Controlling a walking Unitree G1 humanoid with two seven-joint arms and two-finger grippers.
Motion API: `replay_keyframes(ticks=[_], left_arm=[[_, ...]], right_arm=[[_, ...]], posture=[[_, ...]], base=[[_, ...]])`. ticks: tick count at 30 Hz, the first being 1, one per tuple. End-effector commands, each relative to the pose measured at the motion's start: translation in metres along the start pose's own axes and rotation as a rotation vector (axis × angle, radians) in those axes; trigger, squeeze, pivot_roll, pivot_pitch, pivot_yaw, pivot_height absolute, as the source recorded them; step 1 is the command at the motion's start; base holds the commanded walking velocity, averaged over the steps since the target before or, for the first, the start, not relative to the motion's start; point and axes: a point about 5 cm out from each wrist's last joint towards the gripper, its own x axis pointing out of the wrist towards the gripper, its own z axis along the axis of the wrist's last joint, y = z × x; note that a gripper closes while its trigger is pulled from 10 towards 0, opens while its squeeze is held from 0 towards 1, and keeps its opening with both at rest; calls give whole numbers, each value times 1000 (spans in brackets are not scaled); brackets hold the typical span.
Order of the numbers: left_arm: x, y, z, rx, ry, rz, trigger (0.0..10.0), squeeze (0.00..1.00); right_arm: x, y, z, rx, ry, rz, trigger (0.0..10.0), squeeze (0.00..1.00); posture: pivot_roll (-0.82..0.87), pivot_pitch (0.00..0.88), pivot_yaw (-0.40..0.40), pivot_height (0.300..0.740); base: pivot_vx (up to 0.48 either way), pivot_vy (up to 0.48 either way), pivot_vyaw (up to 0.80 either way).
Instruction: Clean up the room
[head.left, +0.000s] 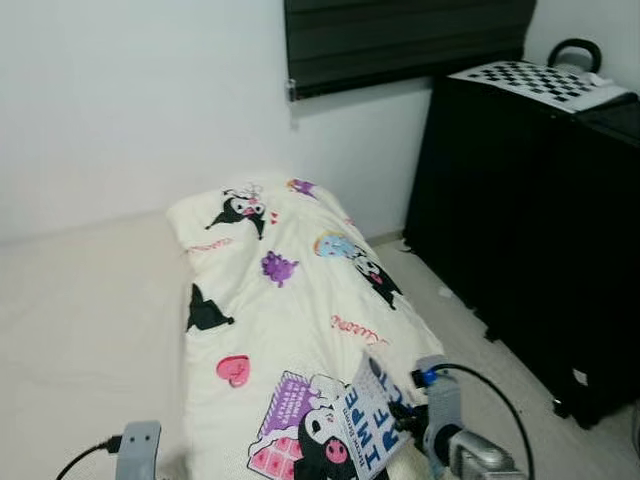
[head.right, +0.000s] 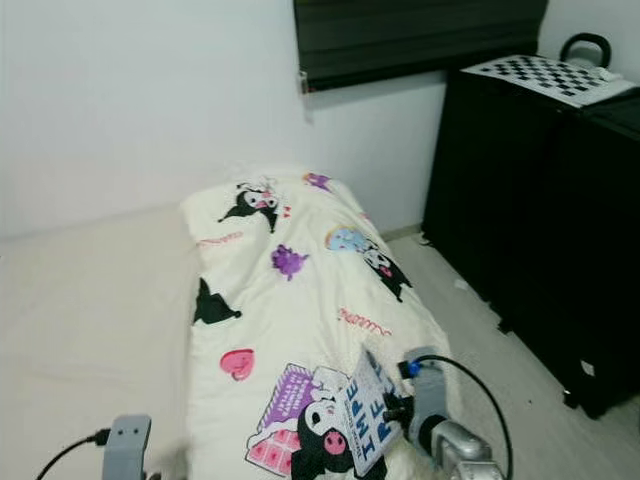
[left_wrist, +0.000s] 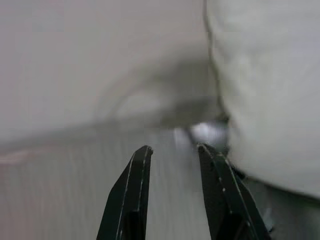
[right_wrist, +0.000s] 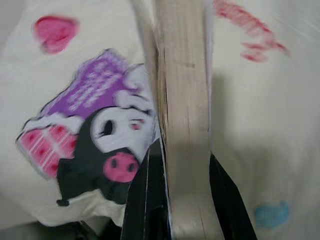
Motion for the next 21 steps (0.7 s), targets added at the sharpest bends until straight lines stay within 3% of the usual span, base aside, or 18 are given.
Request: replay_keyframes(ticks=[1, 3, 6, 12, 16, 21], left_arm=[[-1, 2, -6, 46, 30, 3, 10000, 0], [-1, -1, -8, 69, 45, -4, 10000, 0], [-1, -4, -7, 78, 45, -14, 10000, 0], [1, -11, 2, 83, 22, -36, 10000, 0], [0, -8, -6, 69, 84, -16, 10000, 0], [0, -7, -8, 70, 90, -14, 10000, 0]], right_arm=[[6, 16, -10, -37, 51, 56, 10000, 0], [14, 27, -3, -51, 27, 75, 10000, 0], [17, 29, -2, -79, 35, 68, 10000, 0], [14, 16, -16, -97, 100, -47, 10000, 0], [-25, -16, -77, 138, 249, -313, 10000, 0], [-36, -24, -86, 203, 233, -384, 10000, 0]], posture=[[-19, 32, 14, 740], [-20, 30, 17, 740], [-14, 27, 18, 740], [1, 24, 11, 740], [5, 17, 10, 740], [8, 20, 3, 740]], base=[[0, 0, 681], [0, 0, 688], [0, 0, 688], [0, 0, 688], [-310, 0, 686], [-480, 0, 686]])
